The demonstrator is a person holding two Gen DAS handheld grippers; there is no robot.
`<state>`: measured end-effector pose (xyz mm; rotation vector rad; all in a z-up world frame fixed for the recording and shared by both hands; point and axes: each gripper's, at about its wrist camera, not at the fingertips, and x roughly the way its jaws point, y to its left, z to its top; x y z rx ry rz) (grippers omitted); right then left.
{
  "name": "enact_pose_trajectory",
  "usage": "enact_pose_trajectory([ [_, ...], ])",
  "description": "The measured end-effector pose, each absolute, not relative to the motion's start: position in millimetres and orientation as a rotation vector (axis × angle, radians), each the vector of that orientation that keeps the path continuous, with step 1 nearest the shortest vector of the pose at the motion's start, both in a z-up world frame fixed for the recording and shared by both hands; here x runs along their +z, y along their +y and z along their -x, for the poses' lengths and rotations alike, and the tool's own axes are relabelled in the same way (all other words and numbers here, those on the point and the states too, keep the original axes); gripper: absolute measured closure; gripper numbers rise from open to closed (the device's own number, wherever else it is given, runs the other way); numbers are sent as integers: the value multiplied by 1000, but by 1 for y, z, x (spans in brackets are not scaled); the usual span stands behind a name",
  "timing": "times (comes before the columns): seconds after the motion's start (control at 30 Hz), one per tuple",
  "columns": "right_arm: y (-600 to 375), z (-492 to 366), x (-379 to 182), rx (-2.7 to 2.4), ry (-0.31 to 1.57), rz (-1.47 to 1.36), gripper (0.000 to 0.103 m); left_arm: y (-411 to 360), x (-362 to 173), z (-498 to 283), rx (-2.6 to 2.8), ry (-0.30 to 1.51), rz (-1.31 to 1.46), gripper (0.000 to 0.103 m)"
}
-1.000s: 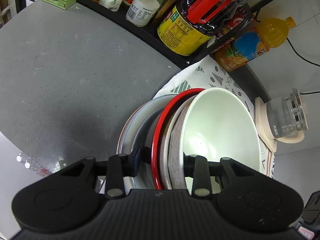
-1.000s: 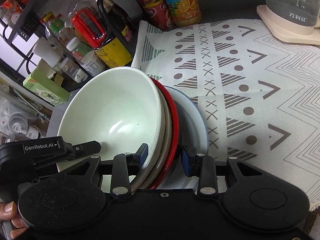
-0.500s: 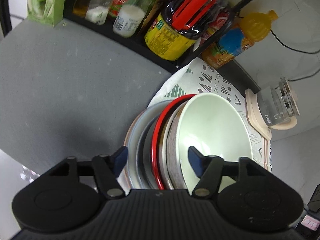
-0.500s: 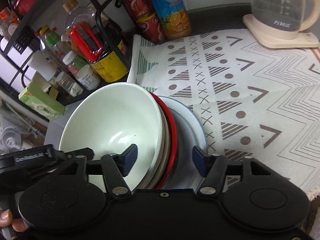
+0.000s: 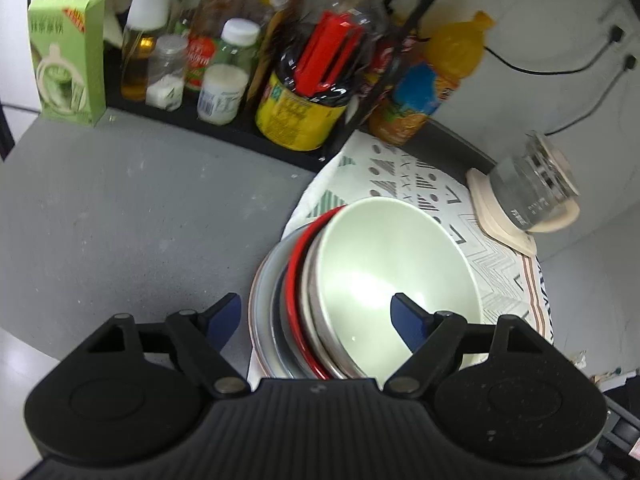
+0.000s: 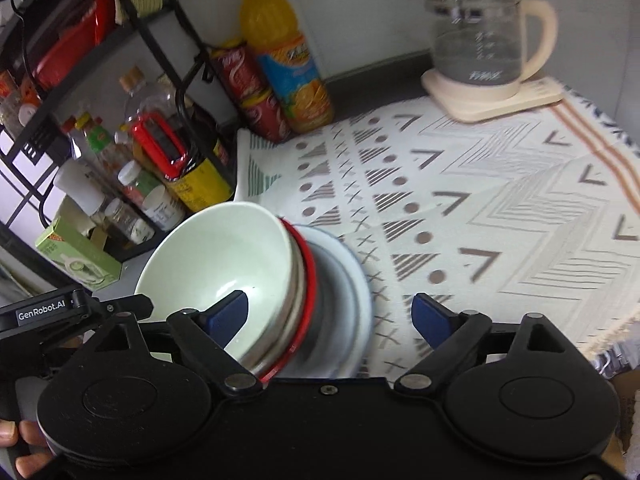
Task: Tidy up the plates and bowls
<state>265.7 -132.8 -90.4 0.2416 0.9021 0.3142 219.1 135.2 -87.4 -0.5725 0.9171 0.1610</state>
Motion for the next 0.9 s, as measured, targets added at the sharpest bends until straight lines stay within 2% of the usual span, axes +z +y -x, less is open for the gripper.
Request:
enact_pose_trajectory([
  [0.33, -182, -221, -61, 293, 790, -194, 7, 95, -60, -180, 137, 887, 513, 19],
  [0.53, -206, -185, -54, 279, 786, -189, 5, 74, -43, -147, 103, 888, 452, 18],
  [0.6, -212, -171, -50, 285, 774, -188, 1, 70, -38, -138, 104, 877, 434, 18],
  [0.9, -229, -112, -34, 230, 691, -186, 0, 62, -21, -93, 56, 846, 374, 14],
])
